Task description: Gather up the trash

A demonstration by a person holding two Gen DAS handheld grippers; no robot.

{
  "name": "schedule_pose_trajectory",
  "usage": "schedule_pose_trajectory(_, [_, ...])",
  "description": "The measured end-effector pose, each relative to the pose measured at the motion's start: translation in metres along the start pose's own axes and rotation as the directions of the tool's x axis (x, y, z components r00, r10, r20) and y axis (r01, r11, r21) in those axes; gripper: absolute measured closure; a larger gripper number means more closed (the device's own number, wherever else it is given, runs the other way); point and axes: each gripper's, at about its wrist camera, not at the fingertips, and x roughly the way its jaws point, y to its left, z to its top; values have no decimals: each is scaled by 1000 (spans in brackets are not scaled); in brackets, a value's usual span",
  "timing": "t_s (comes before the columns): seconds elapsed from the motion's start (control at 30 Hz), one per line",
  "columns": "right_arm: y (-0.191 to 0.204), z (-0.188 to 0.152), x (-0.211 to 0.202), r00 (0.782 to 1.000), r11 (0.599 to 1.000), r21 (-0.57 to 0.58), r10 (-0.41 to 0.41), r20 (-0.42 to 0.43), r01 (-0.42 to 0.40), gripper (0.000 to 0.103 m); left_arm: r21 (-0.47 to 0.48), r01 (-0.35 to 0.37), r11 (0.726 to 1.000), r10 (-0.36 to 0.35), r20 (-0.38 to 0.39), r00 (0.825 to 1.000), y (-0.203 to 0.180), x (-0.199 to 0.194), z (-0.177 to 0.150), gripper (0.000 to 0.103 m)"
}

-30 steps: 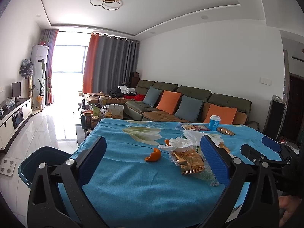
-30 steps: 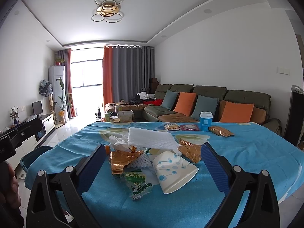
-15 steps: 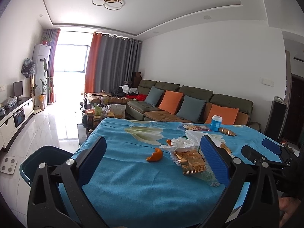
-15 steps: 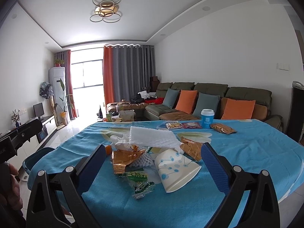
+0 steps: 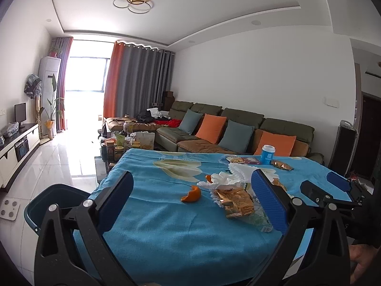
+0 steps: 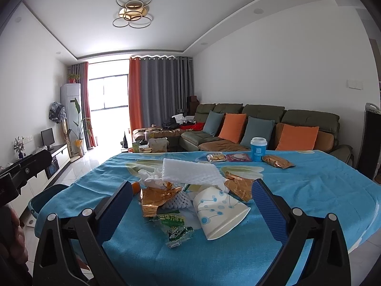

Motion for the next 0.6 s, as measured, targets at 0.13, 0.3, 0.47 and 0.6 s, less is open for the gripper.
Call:
schedule_pose_trajectory(0.13, [-1, 1, -2, 1000, 1000, 8, 2, -3, -2, 7, -16, 4, 1000, -4, 19, 1000, 2, -5, 0, 6])
schedule_pose_trajectory(0.3, [-1, 2, -5, 1000, 1000, 5, 4, 6, -4, 7, -25, -7, 1000, 8, 27, 1000, 6, -7, 0, 6])
schedule_pose_trajectory(0.47, [1, 3, -8, 1000, 1000, -1, 11, 16, -11, 7, -23, -15, 1000, 16, 23, 1000, 7, -8, -1, 6])
schedule_pose_trajectory(0.6, [0, 2, -8, 1000, 1000, 2, 14, 14, -14, 7, -12, 1, 1000, 0, 26, 1000, 5, -8, -2, 6])
